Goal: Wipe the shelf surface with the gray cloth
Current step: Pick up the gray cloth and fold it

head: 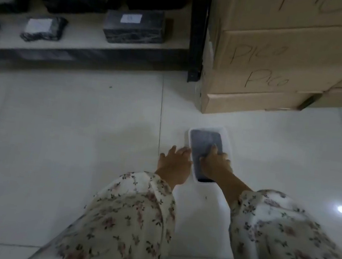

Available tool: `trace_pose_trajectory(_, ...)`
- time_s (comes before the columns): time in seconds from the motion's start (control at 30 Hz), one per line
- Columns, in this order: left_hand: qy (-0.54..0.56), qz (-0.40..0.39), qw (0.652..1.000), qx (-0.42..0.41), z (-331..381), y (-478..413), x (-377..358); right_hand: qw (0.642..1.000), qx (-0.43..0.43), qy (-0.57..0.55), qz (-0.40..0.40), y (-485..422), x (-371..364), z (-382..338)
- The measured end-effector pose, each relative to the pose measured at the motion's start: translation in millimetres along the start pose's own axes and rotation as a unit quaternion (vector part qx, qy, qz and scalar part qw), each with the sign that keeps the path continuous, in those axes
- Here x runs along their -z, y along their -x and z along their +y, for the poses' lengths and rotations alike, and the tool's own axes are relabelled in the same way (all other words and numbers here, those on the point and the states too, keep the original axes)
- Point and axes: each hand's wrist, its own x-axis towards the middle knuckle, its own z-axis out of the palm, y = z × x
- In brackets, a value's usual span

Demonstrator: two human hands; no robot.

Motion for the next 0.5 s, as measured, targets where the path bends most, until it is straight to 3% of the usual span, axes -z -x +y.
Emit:
trace_pose_trajectory(0.2,-0.039,-0.026,0.999,-0.015,-2,-4,-11,0.996,-0.038,-0.065,0.054,-9,-7,4)
trace_pose_trajectory(0.3,-0.032,-0.037,0.999,-0.007,-7,-3,-6,0.978,-0.066,-0.19,0.055,-7,1,2)
trace_pose_trajectory(0.5,0.186,0.05,0.98,0.05,8,40,38,0.892,-0.035,-0.447,0.061,61,44,-11)
